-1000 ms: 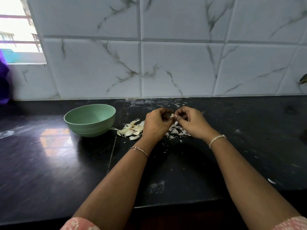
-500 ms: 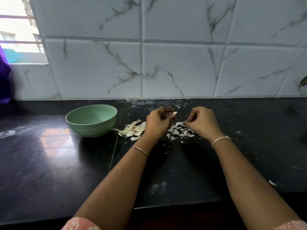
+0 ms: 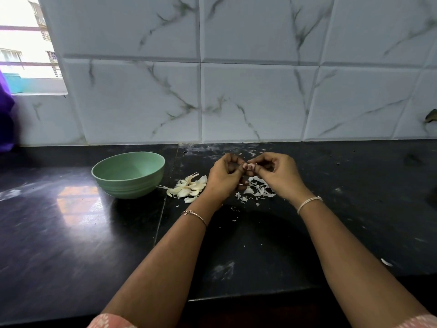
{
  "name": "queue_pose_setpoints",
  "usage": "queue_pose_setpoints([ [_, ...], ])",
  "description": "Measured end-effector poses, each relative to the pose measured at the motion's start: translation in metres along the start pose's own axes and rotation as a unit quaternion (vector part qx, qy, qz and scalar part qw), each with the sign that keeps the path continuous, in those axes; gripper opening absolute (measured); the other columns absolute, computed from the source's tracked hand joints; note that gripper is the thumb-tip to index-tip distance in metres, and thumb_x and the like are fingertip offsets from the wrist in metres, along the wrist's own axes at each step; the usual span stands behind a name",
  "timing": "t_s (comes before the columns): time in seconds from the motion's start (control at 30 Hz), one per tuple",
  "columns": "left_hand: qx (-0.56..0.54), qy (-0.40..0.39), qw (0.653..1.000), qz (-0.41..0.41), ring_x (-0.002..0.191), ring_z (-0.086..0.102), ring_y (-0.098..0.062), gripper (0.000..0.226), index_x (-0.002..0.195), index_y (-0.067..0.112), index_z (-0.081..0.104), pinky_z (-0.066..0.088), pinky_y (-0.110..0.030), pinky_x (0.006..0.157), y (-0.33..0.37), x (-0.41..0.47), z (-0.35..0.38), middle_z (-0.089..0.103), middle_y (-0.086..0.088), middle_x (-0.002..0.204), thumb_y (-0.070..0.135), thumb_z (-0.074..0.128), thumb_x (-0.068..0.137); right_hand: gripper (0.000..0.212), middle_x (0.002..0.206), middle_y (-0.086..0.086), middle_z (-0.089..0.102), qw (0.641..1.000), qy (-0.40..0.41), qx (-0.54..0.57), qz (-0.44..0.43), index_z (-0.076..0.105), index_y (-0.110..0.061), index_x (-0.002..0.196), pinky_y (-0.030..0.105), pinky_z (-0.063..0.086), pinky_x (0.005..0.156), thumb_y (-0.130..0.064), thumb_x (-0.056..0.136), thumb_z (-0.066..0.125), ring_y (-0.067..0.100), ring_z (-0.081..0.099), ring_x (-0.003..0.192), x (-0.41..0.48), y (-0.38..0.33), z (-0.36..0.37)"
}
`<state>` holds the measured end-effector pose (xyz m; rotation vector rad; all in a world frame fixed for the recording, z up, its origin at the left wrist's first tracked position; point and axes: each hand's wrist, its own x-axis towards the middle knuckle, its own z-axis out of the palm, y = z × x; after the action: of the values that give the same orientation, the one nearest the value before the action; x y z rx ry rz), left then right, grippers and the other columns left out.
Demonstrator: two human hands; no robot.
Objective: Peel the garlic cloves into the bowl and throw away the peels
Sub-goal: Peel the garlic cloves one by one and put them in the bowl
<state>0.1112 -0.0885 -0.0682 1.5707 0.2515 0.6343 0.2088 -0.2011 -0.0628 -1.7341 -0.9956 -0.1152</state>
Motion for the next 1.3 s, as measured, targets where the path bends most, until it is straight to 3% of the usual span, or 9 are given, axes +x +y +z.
queue_pose_setpoints([
  [0.1, 0.028, 0.02, 0.999, 0.0, 0.064, 0.062, -0.018, 0.012, 0.101, 0.004, 0.057, 0.057, -0.031, 0.055, 0.0, 0.0, 0.001, 0.068, -0.02, 0.094, 0.011, 0.063, 0.094, 0.01, 0.086, 0.001, 0.075, 1.0, 0.016, -0.015, -0.004, 0.075, -0.016, 0.092, 0.041, 0.059, 0.083, -0.01, 0.084, 0.074, 0.014, 0.072, 0.082, 0.001, 0.002, 0.0],
  [0.2, 0.095, 0.045, 0.994, 0.041, 0.067, 0.067, -0.017, 0.015, 0.094, 0.008, 0.064, 0.06, -0.031, 0.063, -0.001, -0.001, 0.002, 0.069, -0.01, 0.083, 0.017, 0.073, 0.086, 0.006, 0.085, 0.001, 0.075, 0.999, 0.026, -0.045, -0.003, 0.074, -0.015, 0.091, 0.038, 0.059, 0.082, -0.011, 0.086, 0.073, 0.012, 0.071, 0.081, 0.0, 0.003, 0.001],
  [0.37, 0.225, 0.093, 0.961, 0.135, 0.065, 0.063, 0.005, 0.007, 0.092, 0.013, 0.072, 0.047, -0.007, 0.062, -0.004, -0.002, -0.001, 0.069, 0.011, 0.076, 0.015, 0.071, 0.085, 0.006, 0.085, 0.0, 0.072, 0.99, 0.006, -0.136, -0.032, 0.066, -0.01, 0.092, 0.031, 0.052, 0.072, -0.016, 0.091, 0.065, 0.014, 0.067, 0.078, -0.003, 0.002, 0.006],
  [0.5, 0.281, 0.083, 0.942, 0.162, 0.072, 0.066, -0.001, 0.007, 0.094, 0.017, 0.071, 0.053, -0.017, 0.071, -0.007, -0.003, -0.001, 0.071, 0.01, 0.082, 0.016, 0.067, 0.088, 0.004, 0.083, -0.001, 0.067, 0.981, -0.008, -0.189, -0.045, 0.062, -0.013, 0.094, 0.03, 0.043, 0.068, -0.014, 0.094, 0.058, 0.02, 0.064, 0.081, -0.003, 0.0, 0.004],
  [0.6, 0.298, 0.075, 0.937, 0.164, 0.076, 0.066, -0.002, 0.009, 0.097, 0.018, 0.071, 0.053, -0.018, 0.072, -0.007, -0.003, -0.001, 0.072, 0.008, 0.084, 0.015, 0.066, 0.09, 0.007, 0.085, 0.002, 0.071, 0.977, -0.007, -0.207, -0.051, 0.062, -0.014, 0.096, 0.036, 0.051, 0.073, -0.014, 0.095, 0.056, 0.022, 0.066, 0.082, -0.004, 0.0, 0.003],
  [0.8, 0.213, 0.069, 0.968, 0.115, 0.065, 0.066, 0.001, 0.013, 0.091, 0.019, 0.069, 0.06, -0.029, 0.073, -0.008, 0.001, -0.001, 0.068, 0.011, 0.075, 0.006, 0.067, 0.089, 0.014, 0.091, 0.0, 0.069, 0.973, 0.027, -0.229, -0.026, 0.073, -0.014, 0.102, 0.029, 0.051, 0.079, -0.015, 0.089, 0.066, 0.013, 0.062, 0.082, -0.003, 0.002, -0.005],
  [0.9, 0.176, 0.068, 0.977, 0.103, 0.062, 0.066, 0.001, 0.01, 0.094, 0.014, 0.069, 0.061, -0.033, 0.073, -0.006, 0.001, -0.001, 0.069, 0.008, 0.076, 0.005, 0.066, 0.09, 0.023, 0.096, 0.0, 0.071, 0.985, 0.015, -0.169, 0.018, 0.073, -0.014, 0.11, 0.029, 0.054, 0.087, -0.011, 0.087, 0.07, 0.01, 0.064, 0.085, -0.002, 0.002, -0.009],
  [1.1, 0.16, 0.072, 0.98, 0.095, 0.074, 0.071, -0.013, 0.017, 0.092, 0.019, 0.071, 0.061, -0.039, 0.075, -0.006, 0.002, -0.002, 0.071, 0.001, 0.083, 0.004, 0.064, 0.09, 0.005, 0.08, 0.017, 0.072, 0.989, 0.005, 0.082, 0.124, 0.073, -0.007, 0.08, 0.04, 0.058, 0.077, -0.003, 0.082, 0.072, 0.027, 0.067, 0.074, -0.005, -0.012, -0.005],
  [1.3, 0.118, 0.048, 0.989, 0.071, 0.083, 0.072, -0.022, 0.014, 0.092, 0.019, 0.074, 0.061, -0.039, 0.078, -0.006, 0.003, -0.001, 0.073, -0.007, 0.087, 0.007, 0.07, 0.087, 0.006, 0.075, 0.018, 0.072, 0.989, 0.0, 0.08, 0.12, 0.072, -0.003, 0.075, 0.038, 0.058, 0.071, -0.004, 0.077, 0.078, 0.022, 0.067, 0.067, -0.008, -0.012, -0.003],
])
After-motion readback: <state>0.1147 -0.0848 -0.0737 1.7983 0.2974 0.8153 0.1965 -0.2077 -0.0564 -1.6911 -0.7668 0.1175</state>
